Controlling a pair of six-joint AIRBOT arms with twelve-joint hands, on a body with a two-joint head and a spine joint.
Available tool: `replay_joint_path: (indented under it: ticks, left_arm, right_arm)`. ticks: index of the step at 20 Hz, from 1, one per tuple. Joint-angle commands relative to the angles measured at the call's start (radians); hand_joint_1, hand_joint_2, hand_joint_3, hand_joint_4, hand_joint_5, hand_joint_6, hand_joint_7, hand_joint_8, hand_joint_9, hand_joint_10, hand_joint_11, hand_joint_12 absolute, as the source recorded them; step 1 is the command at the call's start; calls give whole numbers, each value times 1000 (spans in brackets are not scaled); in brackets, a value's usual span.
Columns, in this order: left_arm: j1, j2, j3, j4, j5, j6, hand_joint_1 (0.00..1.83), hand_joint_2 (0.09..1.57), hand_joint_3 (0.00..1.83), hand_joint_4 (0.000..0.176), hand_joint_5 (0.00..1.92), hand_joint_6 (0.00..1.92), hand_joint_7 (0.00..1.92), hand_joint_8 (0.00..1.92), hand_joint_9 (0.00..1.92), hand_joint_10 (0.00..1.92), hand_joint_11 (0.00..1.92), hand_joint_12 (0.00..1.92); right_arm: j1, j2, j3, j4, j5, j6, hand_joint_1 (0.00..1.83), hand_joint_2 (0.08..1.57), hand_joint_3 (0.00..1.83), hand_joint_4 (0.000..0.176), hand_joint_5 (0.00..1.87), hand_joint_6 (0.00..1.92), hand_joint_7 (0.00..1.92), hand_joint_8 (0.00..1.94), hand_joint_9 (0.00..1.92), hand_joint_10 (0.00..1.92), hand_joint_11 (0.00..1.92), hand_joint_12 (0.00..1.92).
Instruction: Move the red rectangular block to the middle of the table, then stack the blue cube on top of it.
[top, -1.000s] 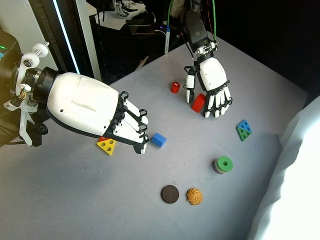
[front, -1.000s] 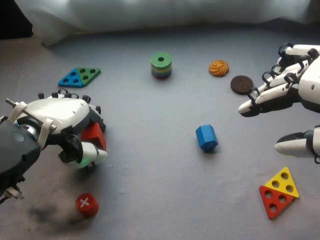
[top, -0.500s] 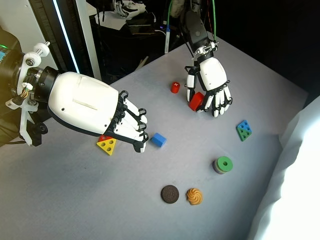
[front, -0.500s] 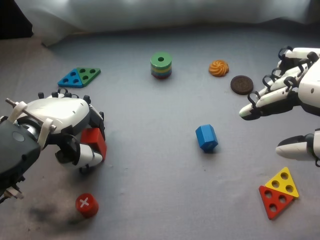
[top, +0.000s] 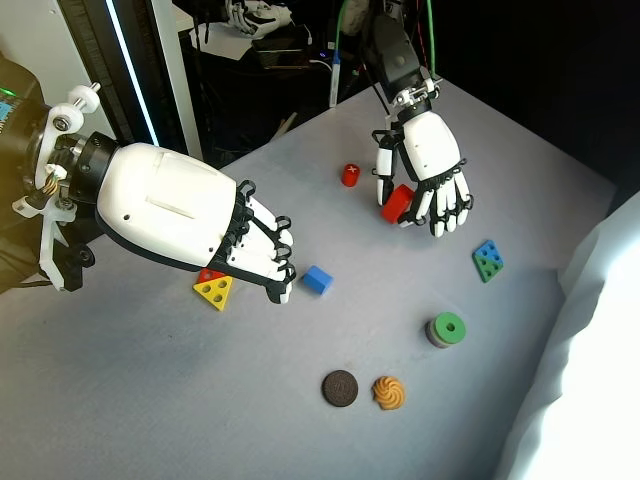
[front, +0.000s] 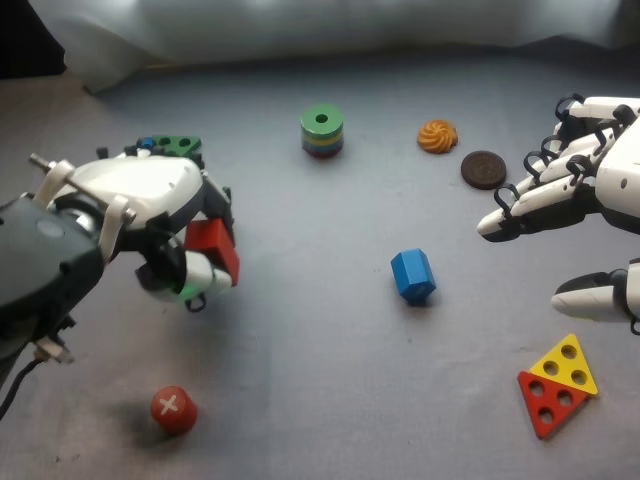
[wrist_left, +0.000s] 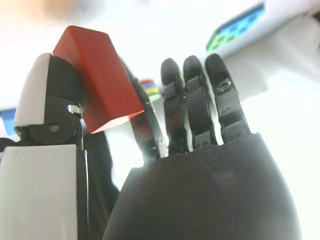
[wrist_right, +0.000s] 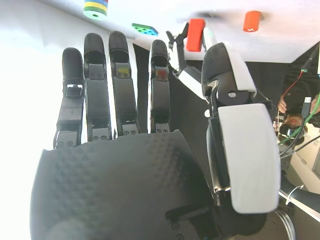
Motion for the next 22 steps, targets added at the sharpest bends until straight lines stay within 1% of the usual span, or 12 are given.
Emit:
replay_joint_path:
  ticks: [1, 3, 5, 6, 8, 10, 12, 14, 16, 19, 21, 22]
  left_arm:
    - [-18, 5, -4, 38, -55, 17, 1019, 1133, 0, 120, 943, 1039, 392, 0, 240, 4, 0, 389]
    - [-56, 1, -17, 14, -55, 47, 1021, 1132, 0, 119, 946, 1034, 398, 2, 243, 7, 0, 377]
    - [-82, -5, -28, -1, -55, 64, 1020, 1125, 0, 132, 958, 1016, 407, 3, 247, 5, 0, 363]
    - [-92, -9, -33, -9, -55, 74, 1024, 1125, 0, 122, 959, 1015, 399, 1, 245, 3, 0, 372]
    - [-101, -25, -41, -13, -57, 76, 1025, 1125, 0, 120, 959, 1015, 398, 1, 244, 2, 0, 374]
    - [-101, -44, -42, -13, -61, 72, 1013, 1134, 2, 130, 938, 1048, 385, 3, 233, 2, 0, 345]
    - [-95, -68, -34, 7, -62, 51, 1033, 1129, 0, 93, 953, 1026, 400, 3, 253, 4, 0, 450]
    - [-84, -96, -20, 26, -62, 41, 1018, 1135, 1, 117, 938, 1047, 400, 0, 244, 5, 0, 382]
    - [-68, -112, -12, 37, -63, 33, 1025, 1138, 1, 98, 934, 1053, 397, 1, 241, 3, 0, 339]
    - [-39, -127, -6, 61, -76, 10, 1010, 1137, 0, 134, 932, 1056, 395, 0, 245, 1, 0, 378]
    - [-15, -134, -2, 78, -83, -8, 1016, 1133, 0, 131, 942, 1040, 397, 1, 245, 1, 0, 360]
    - [-6, -137, 1, 87, -85, -17, 1004, 1138, 1, 145, 929, 1059, 399, 1, 251, 2, 0, 393]
  right_arm:
    - [5, 12, -2, -2, 105, -2, 435, 1225, 1, 0, 488, 4, 502, 2, 470, 3, 0, 1005]
    - [5, 12, -2, -2, 105, -6, 432, 1225, 1, 0, 491, 5, 505, 3, 473, 4, 0, 1005]
    - [4, 12, -2, -2, 106, -9, 440, 1221, 0, 0, 491, 4, 503, 1, 471, 2, 0, 1009]
    - [4, 12, -2, -2, 106, -10, 447, 1220, 0, 0, 490, 3, 503, 1, 469, 1, 0, 1008]
    - [4, 12, -2, -2, 109, -12, 449, 1219, 0, 0, 490, 3, 503, 1, 469, 1, 0, 1007]
    - [4, 11, -2, -2, 110, -14, 436, 1224, 1, 0, 486, 1, 497, 0, 465, 0, 0, 1004]
    - [4, 11, -2, -2, 112, -15, 424, 1224, 1, 0, 487, 1, 505, 2, 466, 0, 0, 1005]
    - [4, 11, -2, -2, 112, -15, 430, 1222, 0, 0, 488, 3, 505, 4, 465, 3, 0, 988]
    - [2, 11, -2, -2, 117, -15, 433, 1222, 0, 0, 497, 5, 519, 7, 479, 8, 4, 994]
    - [-5, 11, -2, -2, 131, -15, 446, 1219, 0, 0, 498, 2, 509, 1, 467, 1, 9, 1004]
    - [-16, 11, -2, -2, 151, -15, 426, 1218, 0, 0, 499, 2, 512, 3, 468, 2, 8, 1006]
    - [-26, 10, -2, -2, 173, -12, 427, 1222, 1, 0, 500, 3, 519, 5, 475, 5, 8, 1007]
